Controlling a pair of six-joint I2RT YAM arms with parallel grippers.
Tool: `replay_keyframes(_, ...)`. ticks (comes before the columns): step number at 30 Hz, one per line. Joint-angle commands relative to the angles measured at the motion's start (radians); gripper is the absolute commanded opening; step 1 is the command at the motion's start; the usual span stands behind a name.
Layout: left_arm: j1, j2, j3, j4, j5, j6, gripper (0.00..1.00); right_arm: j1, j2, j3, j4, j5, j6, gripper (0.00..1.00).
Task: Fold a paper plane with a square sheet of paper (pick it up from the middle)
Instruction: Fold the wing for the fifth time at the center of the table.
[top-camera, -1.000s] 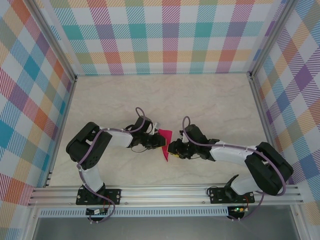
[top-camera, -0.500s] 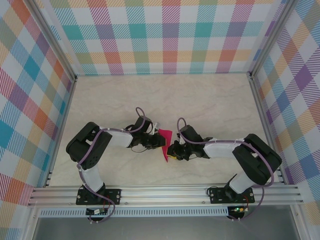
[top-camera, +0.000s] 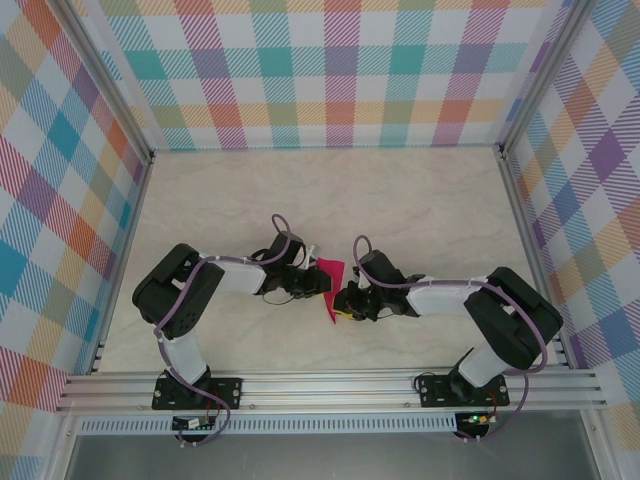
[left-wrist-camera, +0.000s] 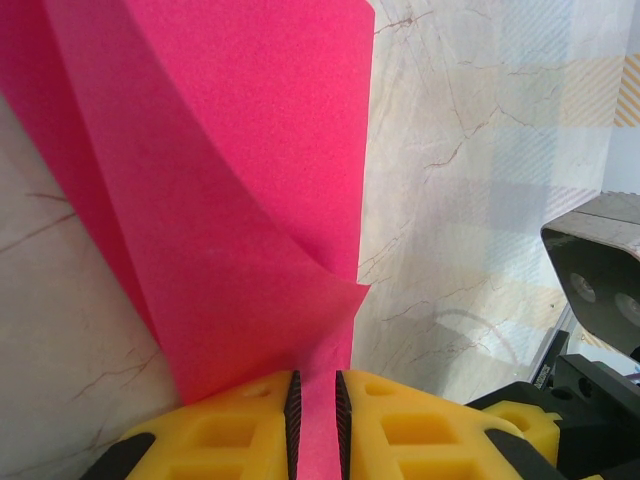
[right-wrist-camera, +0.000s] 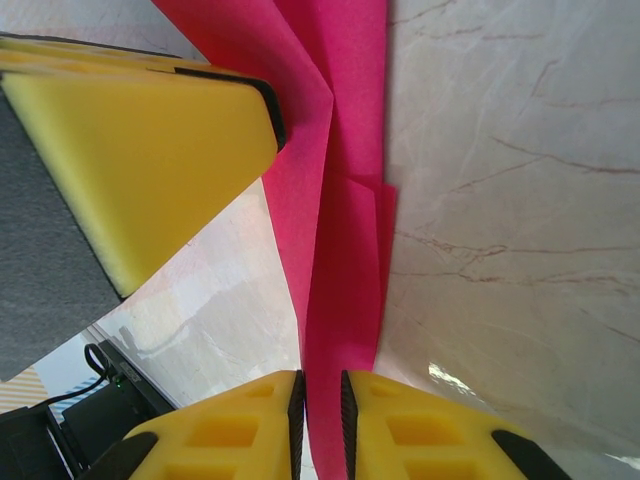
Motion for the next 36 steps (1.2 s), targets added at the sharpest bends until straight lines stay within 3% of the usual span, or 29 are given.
replay_keyframes(1, -0.023, 0.062, -0.008, -0.021, -0.021, 0.019, 0.19, 0.008, -0.006, 0.016, 0.009, -0.023, -0.021, 0.19)
replay_keyframes(19, -0.023, 0.075, -0.016, -0.029, -0.017, 0.024, 0.18, 0.029, 0.076, 0.019, -0.017, -0.061, -0.06, 0.09)
replay_keyframes(26, -0.023, 0.084, -0.022, -0.033, -0.025, 0.02, 0.18, 0.064, 0.118, 0.06, -0.132, -0.019, -0.077, 0.09)
replay_keyframes(31, -0.023, 0.089, -0.027, -0.033, -0.031, 0.018, 0.18, 0.066, 0.094, 0.068, -0.226, 0.055, -0.066, 0.08)
replay_keyframes(36, -0.023, 0.092, -0.026, -0.036, -0.029, 0.018, 0.17, 0.07, 0.015, 0.059, -0.167, 0.026, -0.072, 0.13)
